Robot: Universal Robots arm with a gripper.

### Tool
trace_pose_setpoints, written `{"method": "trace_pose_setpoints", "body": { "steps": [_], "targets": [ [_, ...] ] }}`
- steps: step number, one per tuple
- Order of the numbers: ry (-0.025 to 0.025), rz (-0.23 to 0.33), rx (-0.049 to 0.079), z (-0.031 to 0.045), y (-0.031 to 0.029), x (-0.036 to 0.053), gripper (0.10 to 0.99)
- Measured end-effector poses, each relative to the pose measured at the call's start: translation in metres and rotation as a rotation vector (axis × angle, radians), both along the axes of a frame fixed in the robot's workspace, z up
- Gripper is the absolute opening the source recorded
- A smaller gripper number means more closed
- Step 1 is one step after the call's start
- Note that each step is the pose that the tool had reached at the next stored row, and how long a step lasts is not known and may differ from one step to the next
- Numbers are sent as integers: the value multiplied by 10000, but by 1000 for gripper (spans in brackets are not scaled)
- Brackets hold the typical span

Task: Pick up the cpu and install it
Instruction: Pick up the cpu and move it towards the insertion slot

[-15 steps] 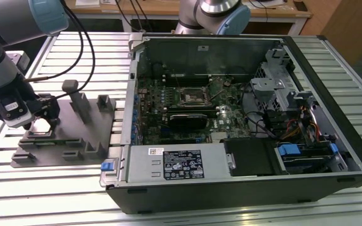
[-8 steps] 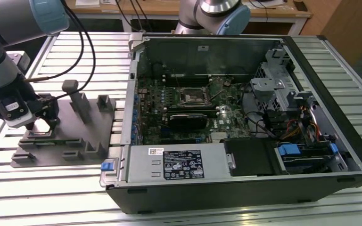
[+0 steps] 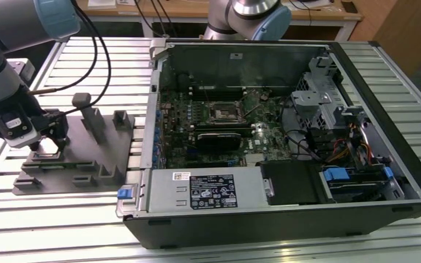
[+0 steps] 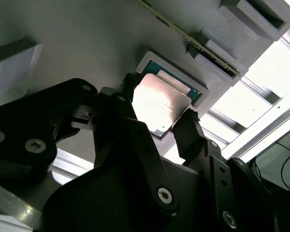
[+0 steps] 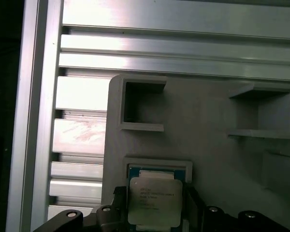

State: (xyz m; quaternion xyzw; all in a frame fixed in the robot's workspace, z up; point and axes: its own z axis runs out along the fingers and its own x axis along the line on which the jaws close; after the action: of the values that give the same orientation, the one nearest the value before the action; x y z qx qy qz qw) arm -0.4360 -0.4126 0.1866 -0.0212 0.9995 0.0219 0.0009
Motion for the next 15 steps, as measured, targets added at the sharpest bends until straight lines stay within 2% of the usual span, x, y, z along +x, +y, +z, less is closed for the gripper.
{"method": "trace_pose_setpoints", "body": {
  "steps": [7,8,15],
  "targets": [
    [8,0,-4,-2,0,-1,584],
    [8,0,-5,-4,-1,-1,525],
    [-3,0,3,0,0,1,525]
  ]
}}
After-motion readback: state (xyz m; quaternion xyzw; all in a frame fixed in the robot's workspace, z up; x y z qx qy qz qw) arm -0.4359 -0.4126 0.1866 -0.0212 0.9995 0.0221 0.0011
